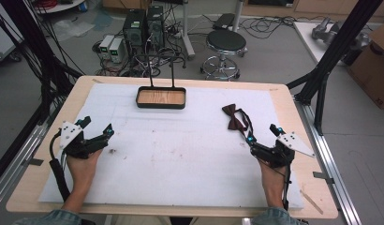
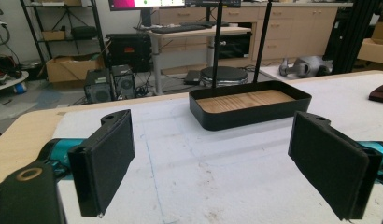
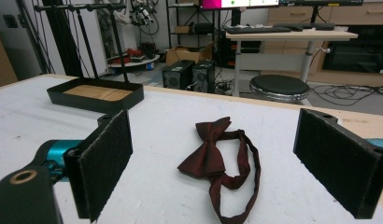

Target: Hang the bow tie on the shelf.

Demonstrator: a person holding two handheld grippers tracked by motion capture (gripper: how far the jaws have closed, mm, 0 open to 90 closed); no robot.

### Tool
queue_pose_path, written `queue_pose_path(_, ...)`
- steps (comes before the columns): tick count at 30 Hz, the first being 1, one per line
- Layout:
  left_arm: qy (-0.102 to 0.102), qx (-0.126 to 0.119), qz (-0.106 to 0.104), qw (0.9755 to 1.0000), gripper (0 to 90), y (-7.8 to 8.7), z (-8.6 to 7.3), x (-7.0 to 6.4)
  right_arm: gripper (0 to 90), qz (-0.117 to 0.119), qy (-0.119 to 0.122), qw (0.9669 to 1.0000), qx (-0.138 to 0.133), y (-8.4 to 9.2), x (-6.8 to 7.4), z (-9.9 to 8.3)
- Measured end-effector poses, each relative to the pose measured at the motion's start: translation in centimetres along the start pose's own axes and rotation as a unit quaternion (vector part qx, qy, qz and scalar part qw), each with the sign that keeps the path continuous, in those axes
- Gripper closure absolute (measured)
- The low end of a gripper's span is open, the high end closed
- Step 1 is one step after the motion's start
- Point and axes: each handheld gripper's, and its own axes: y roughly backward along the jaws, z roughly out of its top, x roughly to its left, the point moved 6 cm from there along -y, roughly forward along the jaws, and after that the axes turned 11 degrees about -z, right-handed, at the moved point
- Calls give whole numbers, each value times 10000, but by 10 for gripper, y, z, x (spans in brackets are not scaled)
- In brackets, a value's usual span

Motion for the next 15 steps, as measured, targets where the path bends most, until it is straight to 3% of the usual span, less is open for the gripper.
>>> queue_pose_path(10, 12, 7, -4, 10000, 147, 0, 0, 0, 107, 16, -50, 10000, 23, -1, 0, 1)
queue_pose_path(15, 13, 16, -19, 10000, 146, 0, 0, 0, 111, 57, 48, 10000, 33, -5, 3, 11)
